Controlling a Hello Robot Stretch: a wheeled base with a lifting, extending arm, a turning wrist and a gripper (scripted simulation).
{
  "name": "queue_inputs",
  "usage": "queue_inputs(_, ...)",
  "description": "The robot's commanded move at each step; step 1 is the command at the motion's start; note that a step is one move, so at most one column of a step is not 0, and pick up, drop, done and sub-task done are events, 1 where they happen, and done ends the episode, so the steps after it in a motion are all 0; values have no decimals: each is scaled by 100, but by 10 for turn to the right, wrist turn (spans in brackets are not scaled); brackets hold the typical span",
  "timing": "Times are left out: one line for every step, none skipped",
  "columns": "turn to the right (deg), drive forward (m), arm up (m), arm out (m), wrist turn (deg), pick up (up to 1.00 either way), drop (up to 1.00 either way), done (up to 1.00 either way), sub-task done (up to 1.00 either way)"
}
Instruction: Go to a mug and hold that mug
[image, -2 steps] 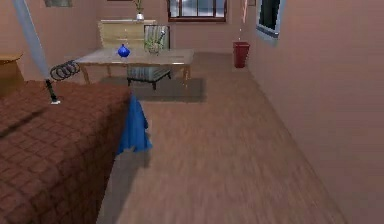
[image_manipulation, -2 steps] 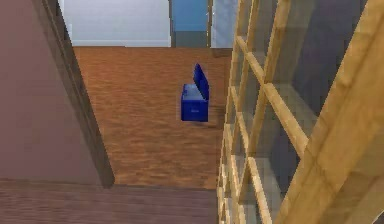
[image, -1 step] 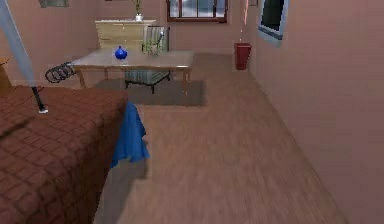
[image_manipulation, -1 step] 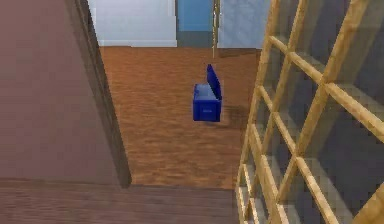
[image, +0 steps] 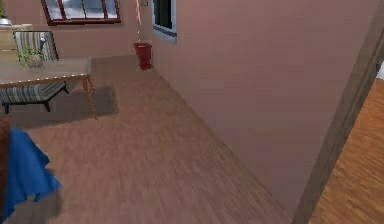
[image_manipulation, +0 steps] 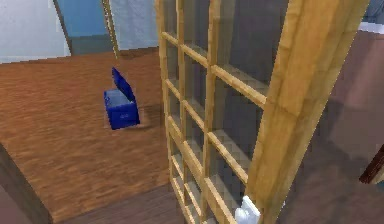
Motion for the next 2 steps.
queue_inputs(0, 30, 0, 0, 0, 0, 0, 0, 0)
queue_inputs(450, 0, 0, 0, 0, 0, 0, 0, 0)
